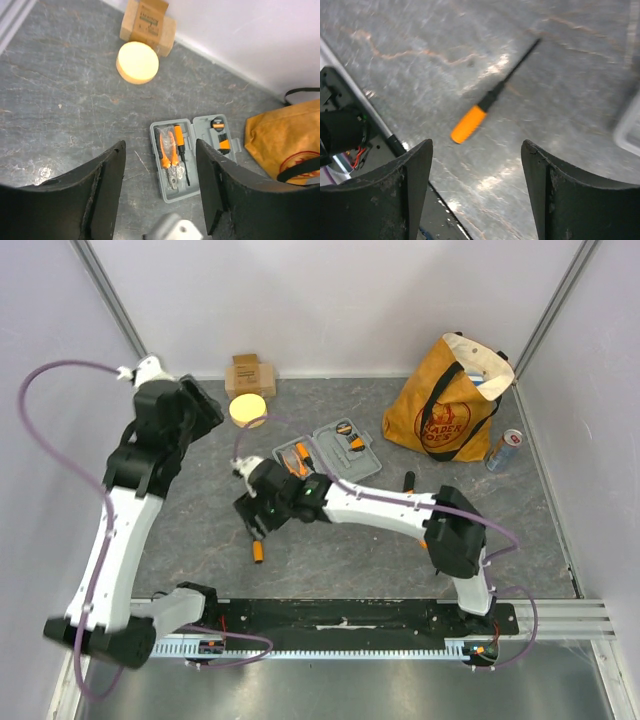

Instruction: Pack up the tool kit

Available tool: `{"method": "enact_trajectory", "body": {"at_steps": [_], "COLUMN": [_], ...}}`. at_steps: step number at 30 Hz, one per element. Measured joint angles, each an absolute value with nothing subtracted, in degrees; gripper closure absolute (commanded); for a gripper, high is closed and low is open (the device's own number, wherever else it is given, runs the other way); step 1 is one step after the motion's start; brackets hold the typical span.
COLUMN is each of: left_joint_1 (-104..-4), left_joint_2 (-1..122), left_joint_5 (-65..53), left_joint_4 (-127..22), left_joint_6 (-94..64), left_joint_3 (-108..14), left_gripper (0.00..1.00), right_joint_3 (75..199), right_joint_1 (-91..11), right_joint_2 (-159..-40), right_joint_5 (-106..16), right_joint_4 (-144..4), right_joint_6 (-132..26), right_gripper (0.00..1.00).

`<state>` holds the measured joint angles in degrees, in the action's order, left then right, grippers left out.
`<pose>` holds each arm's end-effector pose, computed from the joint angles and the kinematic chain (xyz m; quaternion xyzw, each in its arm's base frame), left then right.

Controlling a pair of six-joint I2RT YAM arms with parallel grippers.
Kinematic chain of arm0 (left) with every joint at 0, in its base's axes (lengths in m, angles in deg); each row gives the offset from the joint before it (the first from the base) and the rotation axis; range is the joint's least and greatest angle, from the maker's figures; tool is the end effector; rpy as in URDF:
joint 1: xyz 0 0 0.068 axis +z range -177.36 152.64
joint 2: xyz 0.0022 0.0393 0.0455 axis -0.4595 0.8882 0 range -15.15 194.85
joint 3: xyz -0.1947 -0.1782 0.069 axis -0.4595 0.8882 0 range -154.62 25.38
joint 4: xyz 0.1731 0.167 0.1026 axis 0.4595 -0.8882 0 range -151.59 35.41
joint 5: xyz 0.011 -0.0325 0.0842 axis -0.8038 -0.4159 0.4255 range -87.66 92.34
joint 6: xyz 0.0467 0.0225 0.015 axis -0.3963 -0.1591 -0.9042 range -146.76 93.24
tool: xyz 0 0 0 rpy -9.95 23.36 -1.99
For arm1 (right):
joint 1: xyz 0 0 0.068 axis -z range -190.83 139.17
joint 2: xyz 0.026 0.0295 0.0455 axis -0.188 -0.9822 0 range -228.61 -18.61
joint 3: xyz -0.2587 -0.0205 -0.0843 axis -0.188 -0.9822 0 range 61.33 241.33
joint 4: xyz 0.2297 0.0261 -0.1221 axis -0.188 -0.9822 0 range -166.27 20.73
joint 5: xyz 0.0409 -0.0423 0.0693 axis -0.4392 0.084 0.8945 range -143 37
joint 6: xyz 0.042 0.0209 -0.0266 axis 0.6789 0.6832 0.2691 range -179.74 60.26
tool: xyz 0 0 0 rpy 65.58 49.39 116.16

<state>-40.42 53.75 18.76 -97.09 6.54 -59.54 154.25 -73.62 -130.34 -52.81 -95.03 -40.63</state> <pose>0.2368 -0.0447 0.4369 -0.2218 0.8152 -0.0935 0.5267 0.2044 0.3976 0.2597 -0.3437 0.8560 0.2542 0.2907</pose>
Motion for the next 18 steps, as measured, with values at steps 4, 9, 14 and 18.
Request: {"method": "enact_trajectory", "body": {"at_steps": [4,9,14,18], "left_joint_1": [-40.61,-40.61,-40.61,-40.61], "left_joint_2": [42.32,34.84,33.07,32.75], "left_joint_5": [19.48,19.42,18.63,18.11], "left_joint_4": [-96.04,-96.09,-97.11,-99.06], "left_joint_6": [5.97,5.55,5.55,5.57], "left_joint_3": [-55.08,-51.35,-49.09,-48.09], "left_gripper": [0.34,0.34,0.34,0.34], "right_joint_3": [157.42,160.2,160.5,160.87], "right_joint_1": [-78.49,-80.24,-80.26,-80.39], "right_joint_2": [-134.64,-141.29,-145.85,-146.2], "right_joint_5": [-53.03,-54.67,-54.6,-54.89], "right_joint_4": [-96.82,-99.01,-99.93,-99.27], "right_joint_6": [-40.69,-38.64,-34.79,-32.54], "right_gripper": [0.22,0.33,0.42,0.43]}}
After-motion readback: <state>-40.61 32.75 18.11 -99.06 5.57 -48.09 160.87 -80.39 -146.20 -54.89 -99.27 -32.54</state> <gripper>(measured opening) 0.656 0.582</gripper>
